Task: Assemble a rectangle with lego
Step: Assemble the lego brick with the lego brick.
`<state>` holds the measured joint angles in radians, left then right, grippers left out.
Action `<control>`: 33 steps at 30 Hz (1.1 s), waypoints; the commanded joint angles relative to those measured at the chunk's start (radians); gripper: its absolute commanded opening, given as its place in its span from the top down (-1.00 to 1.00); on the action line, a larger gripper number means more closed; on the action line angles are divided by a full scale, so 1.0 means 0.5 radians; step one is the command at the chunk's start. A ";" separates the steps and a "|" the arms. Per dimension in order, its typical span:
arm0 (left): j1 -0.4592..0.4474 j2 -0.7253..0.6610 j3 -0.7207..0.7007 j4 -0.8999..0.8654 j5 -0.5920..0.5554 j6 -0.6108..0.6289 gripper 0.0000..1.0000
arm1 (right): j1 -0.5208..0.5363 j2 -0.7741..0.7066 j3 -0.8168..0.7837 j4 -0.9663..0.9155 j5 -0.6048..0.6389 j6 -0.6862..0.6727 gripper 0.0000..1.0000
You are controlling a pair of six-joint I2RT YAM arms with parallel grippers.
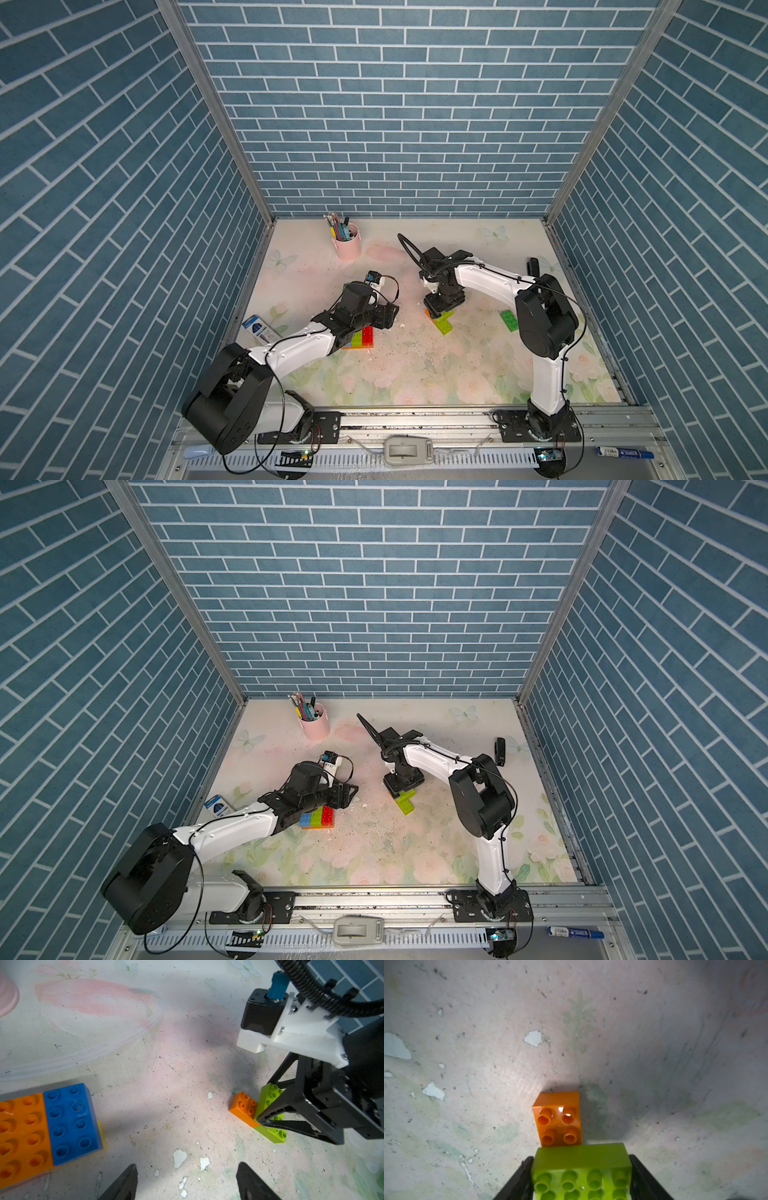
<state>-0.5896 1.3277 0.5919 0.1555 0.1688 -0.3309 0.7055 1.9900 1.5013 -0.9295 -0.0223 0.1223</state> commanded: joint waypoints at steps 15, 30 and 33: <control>0.004 -0.014 0.002 0.006 0.008 0.032 -0.54 | 0.017 0.126 -0.204 0.111 0.047 -0.023 1.00; 0.004 -0.078 -0.010 -0.019 -0.019 0.042 -0.53 | 0.037 0.206 -0.402 0.334 0.183 0.022 1.00; 0.004 -0.096 -0.004 -0.031 -0.019 0.040 -0.53 | 0.035 0.122 -0.388 0.330 0.057 0.015 0.95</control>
<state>-0.5896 1.3006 0.5919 0.1532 0.1677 -0.3237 0.7200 1.9491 1.3891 -0.8169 0.0162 0.1307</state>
